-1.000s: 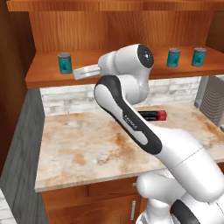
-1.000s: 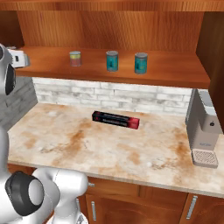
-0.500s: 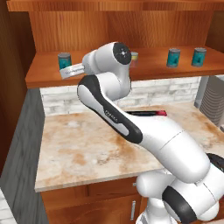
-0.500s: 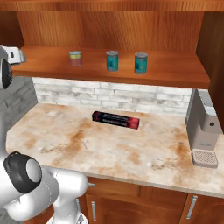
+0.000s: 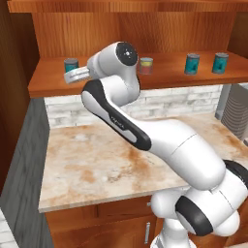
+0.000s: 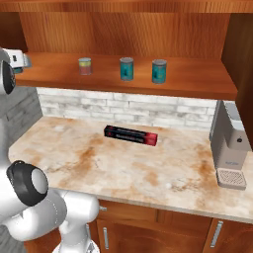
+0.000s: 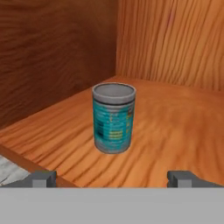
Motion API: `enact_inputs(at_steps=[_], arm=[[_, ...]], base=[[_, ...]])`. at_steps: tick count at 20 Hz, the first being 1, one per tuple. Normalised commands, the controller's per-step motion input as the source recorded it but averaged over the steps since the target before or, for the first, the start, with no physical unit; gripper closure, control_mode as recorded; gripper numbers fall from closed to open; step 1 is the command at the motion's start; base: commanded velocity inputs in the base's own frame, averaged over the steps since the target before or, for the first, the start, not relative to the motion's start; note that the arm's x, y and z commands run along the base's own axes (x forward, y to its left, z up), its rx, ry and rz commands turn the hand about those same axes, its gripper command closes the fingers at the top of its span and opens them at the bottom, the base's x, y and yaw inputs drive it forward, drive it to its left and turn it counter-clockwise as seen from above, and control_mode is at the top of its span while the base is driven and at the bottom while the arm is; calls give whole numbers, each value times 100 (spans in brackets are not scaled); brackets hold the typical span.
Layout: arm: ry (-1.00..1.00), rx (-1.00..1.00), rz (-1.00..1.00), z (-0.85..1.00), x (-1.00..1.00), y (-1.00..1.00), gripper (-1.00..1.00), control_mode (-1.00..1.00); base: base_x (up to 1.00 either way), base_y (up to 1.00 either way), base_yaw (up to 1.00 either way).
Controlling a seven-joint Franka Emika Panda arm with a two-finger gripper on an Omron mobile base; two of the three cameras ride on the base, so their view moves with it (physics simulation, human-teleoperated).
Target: Stack two cans on top of the other two cans in the cabinet.
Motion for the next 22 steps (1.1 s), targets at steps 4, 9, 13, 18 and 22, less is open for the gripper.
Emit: enact_inputs(at_steps=[4,9,13,18,22], arm=[[1,0,-1,0,23,1,-100,-100],[0,0,0,-6,28,5,-100,-100],[0,0,0,-3,24,16,-100,-100],[0,0,0,0,10,22,-100,-100],[0,0,0,0,8,20,-100,-100]], base=[[0,0,0],[0,0,0],[0,0,0],[0,0,0],[0,0,0]])
